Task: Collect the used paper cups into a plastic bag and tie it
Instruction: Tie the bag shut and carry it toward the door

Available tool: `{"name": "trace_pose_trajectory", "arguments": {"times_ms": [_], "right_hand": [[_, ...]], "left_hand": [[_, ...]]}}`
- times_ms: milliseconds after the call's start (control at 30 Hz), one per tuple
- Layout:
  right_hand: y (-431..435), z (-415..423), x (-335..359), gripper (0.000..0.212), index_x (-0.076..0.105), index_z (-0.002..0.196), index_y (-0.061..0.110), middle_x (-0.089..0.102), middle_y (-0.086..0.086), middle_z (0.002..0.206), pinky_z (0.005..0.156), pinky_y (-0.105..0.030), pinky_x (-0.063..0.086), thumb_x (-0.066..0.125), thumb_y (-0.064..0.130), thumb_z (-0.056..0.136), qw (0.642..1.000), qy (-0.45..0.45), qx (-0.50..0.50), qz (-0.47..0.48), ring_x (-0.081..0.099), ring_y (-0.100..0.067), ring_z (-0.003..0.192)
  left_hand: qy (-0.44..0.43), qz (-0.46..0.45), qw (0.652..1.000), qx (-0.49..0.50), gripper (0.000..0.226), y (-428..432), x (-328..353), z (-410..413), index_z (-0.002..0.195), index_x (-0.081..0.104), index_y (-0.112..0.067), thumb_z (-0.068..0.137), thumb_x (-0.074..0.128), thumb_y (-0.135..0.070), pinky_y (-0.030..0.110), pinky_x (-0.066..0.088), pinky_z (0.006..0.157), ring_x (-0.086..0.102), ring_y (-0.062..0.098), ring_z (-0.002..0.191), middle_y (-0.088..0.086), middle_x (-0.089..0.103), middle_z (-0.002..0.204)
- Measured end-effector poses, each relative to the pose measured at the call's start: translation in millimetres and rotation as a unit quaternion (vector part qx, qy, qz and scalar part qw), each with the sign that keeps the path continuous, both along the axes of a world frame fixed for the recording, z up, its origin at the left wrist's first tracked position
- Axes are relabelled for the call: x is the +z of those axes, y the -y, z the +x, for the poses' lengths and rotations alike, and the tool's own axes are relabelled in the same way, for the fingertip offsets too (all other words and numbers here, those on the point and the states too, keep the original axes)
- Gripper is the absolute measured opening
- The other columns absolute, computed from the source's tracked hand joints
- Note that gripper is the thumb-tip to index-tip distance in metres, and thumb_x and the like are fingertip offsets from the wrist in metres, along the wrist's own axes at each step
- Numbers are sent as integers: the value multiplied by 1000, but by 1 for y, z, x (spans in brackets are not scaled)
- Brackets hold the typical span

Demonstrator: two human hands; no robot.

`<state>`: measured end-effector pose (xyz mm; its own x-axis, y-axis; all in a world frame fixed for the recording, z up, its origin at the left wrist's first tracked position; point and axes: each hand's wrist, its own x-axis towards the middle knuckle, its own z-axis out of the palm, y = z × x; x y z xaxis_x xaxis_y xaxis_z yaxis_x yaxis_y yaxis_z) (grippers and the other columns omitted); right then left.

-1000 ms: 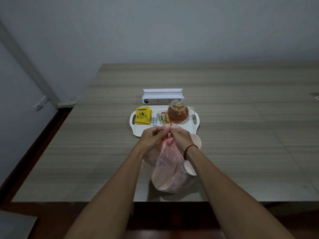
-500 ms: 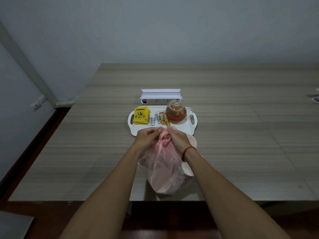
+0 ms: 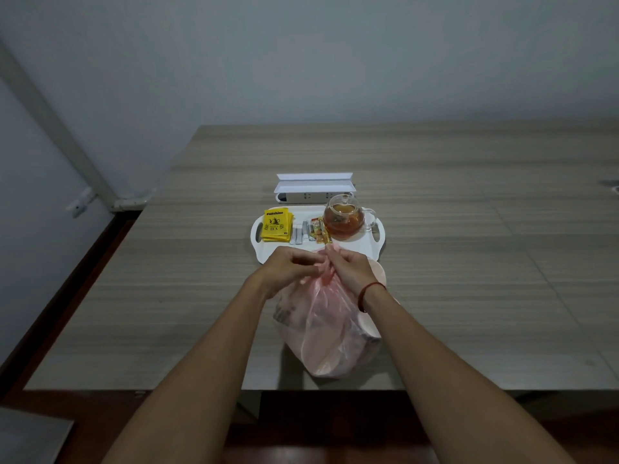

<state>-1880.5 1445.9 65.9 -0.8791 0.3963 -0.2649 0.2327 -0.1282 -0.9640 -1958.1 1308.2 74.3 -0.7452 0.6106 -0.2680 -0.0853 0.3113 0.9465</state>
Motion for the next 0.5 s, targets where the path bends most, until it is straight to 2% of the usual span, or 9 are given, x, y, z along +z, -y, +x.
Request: {"name": "trace_pose_trajectory", "arguments": {"times_ms": [67,133,167,267,367,433,500], "right_hand": [[0,-1,-1,38,71,98,-3,65,-12,63,80,-30,56,55,31,94,1000,-10,4,18,63,-20,64],[2,-2,-2,41,69,86,-10,63,-20,65,87,-38,54,58,30,93,998,-31,12,44,61,-22,64],[3,-2,-3,42,69,80,-11,64,-23,66,88,-38,53,59,29,92,997,-40,13,60,60,-22,64],[3,2,-5,37,73,73,-8,69,-21,66,77,-22,51,62,23,90,993,-66,-8,94,61,-14,65],[4,6,-4,25,77,73,0,71,-7,63,73,-7,47,67,19,87,986,-83,-6,148,59,4,60],[7,7,-3,23,77,71,3,72,-7,63,76,-10,49,69,19,85,981,-94,-2,168,61,4,62],[9,6,-1,21,77,72,1,74,-14,69,74,-9,50,73,19,82,978,-108,-8,176,61,3,61]], "left_hand": [[-12,15,999,26,24,-1,0,3,97,73,0,75,76,5,19,57,72,69,10,79,6,73,88],[-26,27,997,66,22,-4,0,3,84,67,-5,71,78,9,26,57,66,67,13,68,13,69,78],[-39,19,996,79,27,-6,-1,2,82,62,-8,69,79,8,30,56,66,65,16,65,14,66,74],[-119,-43,988,83,29,-11,-4,-2,87,60,-10,70,81,0,29,49,60,54,16,61,6,57,68],[-225,-100,965,94,13,-16,-9,-1,87,67,-9,77,76,-9,27,48,59,55,14,66,3,58,72],[-286,-130,945,93,6,-19,-13,3,86,69,-6,83,69,-12,30,50,66,57,17,73,6,63,77],[-317,-159,931,87,13,-22,-17,5,88,70,-4,89,60,-11,31,48,69,59,21,78,10,67,83]]}}
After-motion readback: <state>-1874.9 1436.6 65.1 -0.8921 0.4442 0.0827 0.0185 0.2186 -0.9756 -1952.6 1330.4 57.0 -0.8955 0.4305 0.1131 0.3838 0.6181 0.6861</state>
